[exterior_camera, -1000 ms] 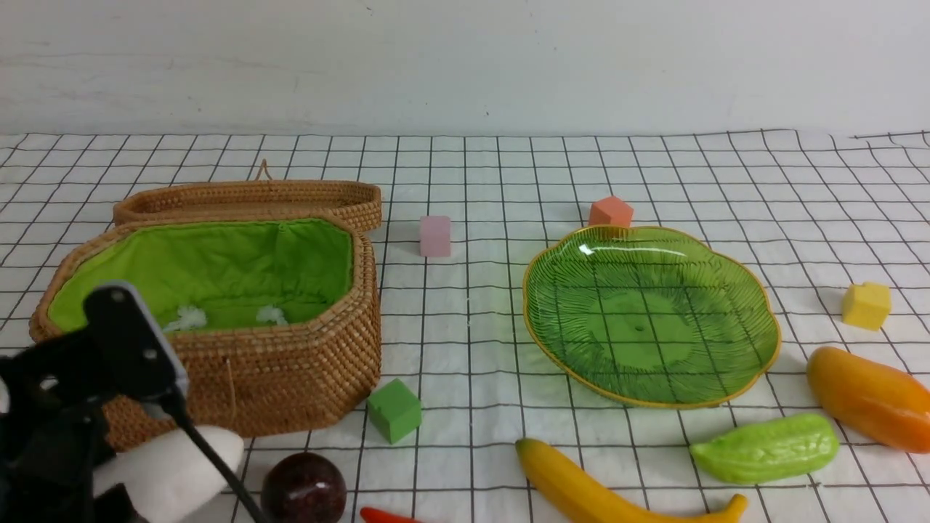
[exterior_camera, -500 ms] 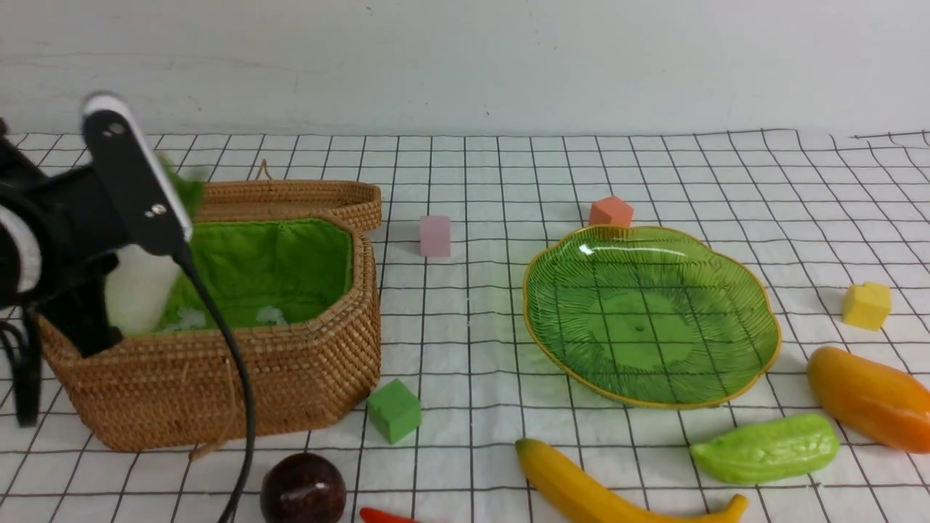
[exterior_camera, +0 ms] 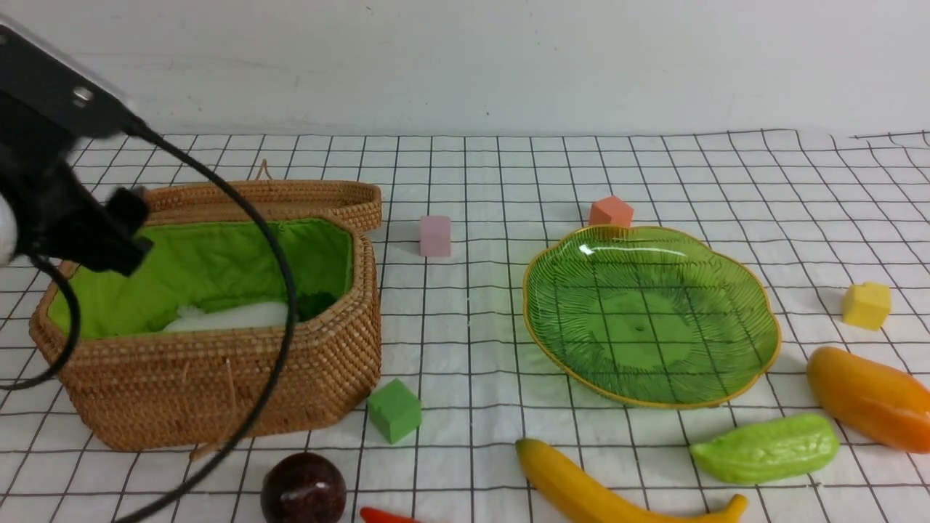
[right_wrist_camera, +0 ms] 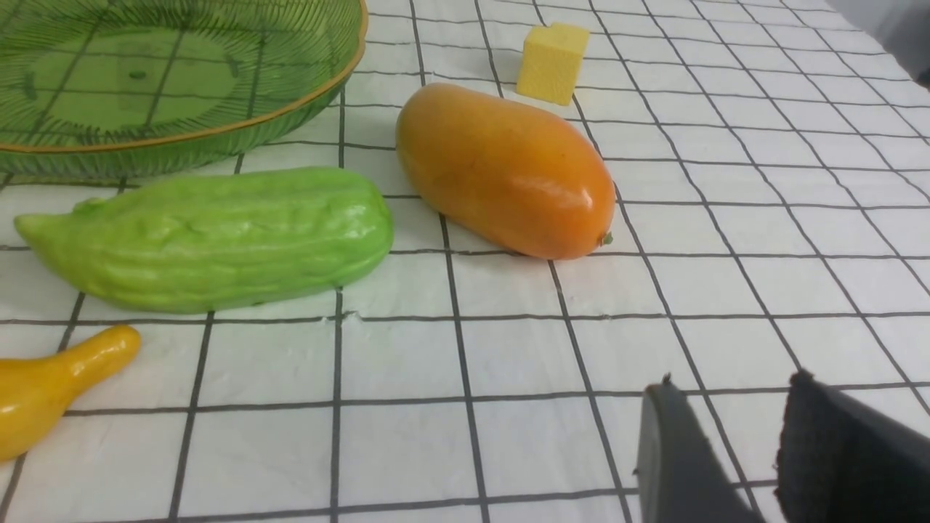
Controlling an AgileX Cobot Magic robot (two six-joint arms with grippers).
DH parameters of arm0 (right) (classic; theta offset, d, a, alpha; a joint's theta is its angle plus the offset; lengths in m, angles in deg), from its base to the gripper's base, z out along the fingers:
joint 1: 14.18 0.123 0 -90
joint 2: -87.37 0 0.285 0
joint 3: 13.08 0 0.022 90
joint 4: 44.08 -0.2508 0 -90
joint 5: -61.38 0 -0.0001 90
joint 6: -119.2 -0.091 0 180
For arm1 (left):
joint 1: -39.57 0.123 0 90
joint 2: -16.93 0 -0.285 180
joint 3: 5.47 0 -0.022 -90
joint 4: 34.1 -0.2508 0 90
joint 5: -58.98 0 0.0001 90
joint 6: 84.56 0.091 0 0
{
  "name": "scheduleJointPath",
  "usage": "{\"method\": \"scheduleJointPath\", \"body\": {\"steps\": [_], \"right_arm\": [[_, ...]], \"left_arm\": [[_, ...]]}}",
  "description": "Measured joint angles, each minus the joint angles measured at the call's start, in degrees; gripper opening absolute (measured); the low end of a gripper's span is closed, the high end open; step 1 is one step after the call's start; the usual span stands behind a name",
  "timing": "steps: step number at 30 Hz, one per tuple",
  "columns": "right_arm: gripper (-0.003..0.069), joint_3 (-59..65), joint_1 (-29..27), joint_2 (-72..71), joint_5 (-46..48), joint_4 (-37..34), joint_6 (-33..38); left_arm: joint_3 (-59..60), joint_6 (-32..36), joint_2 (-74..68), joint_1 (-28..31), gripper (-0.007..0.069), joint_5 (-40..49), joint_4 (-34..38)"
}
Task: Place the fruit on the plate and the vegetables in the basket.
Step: Use the left arm to grab a carrot and put it into the left basket
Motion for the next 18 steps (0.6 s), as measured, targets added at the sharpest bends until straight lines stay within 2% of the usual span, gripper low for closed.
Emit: {"method": "scheduleJointPath", "body": {"steps": [2, 3, 4, 5, 6, 7, 8, 9, 10, 11, 13, 14, 15, 16, 17, 18], "right_arm": [[0.0242, 0.0, 0.0, 0.0, 0.0, 0.0, 0.0], [0.0242, 0.0, 0.0, 0.0, 0.0, 0.0, 0.0], [0.0242, 0.0, 0.0, 0.0, 0.0, 0.0, 0.0], [0.0242, 0.0, 0.0, 0.0, 0.0, 0.0, 0.0], [0.0242, 0.0, 0.0, 0.0, 0.0, 0.0, 0.0], [0.0242, 0.0, 0.0, 0.0, 0.0, 0.0, 0.0], [0.0242, 0.0, 0.0, 0.0, 0.0, 0.0, 0.0], [0.0242, 0.0, 0.0, 0.0, 0.0, 0.0, 0.0], [0.0242, 0.0, 0.0, 0.0, 0.0, 0.0, 0.0], [0.0242, 0.0, 0.0, 0.0, 0.0, 0.0, 0.0], [0.0242, 0.0, 0.0, 0.0, 0.0, 0.0, 0.0], [0.0242, 0.0, 0.0, 0.0, 0.0, 0.0, 0.0], [0.0242, 0.0, 0.0, 0.0, 0.0, 0.0, 0.0], [0.0242, 0.0, 0.0, 0.0, 0.0, 0.0, 0.0], [0.0242, 0.0, 0.0, 0.0, 0.0, 0.0, 0.0], [0.0242, 0.0, 0.0, 0.0, 0.0, 0.0, 0.0]], "left_arm": [[-0.2, -3.5, 6.7, 0.0, 0.0568, 8.9, 10.2], [-0.2, -3.6, 7.2, 0.0, 0.0561, 9.8, 11.2], [-0.3, -4.1, 10.4, 0.0, 0.0514, 16.9, 18.8], [-0.4, -3.6, 11.8, 0.0, 0.0475, 23.6, 25.7], [-0.4, -3.2, 12.3, 0.0, 0.0462, 25.8, 28.1], [-0.1, -0.1, 13.3, 0.0, 0.0425, 33.2, 38.0], [0.0, 1.1, 13.3, 0.0, 0.0417, 34.0, 39.3], [0.6, 6.0, 13.3, 0.0, 0.0393, 37.9, 49.8], [1.0, 10.1, 13.0, 0.0, 0.0387, 39.4, 56.7], [1.3, 13.7, 12.5, 0.0, 0.0385, 39.8, 62.4], [1.5, 24.9, 10.9, 0.0, 0.0395, 39.4, 79.0], [1.5, 26.0, 10.9, 0.0, 0.0395, 39.2, 80.5], [1.3, 35.2, 9.1, -0.1, 0.0414, 39.0, 90.7], [0.9, 41.3, 7.6, -0.6, 0.0438, 39.2, 96.8], [0.6, 44.9, 6.5, -1.3, 0.0456, 39.7, 100.3], [-1.2, 52.3, 3.5, -3.1, 0.0489, 40.5, 103.8]]}}
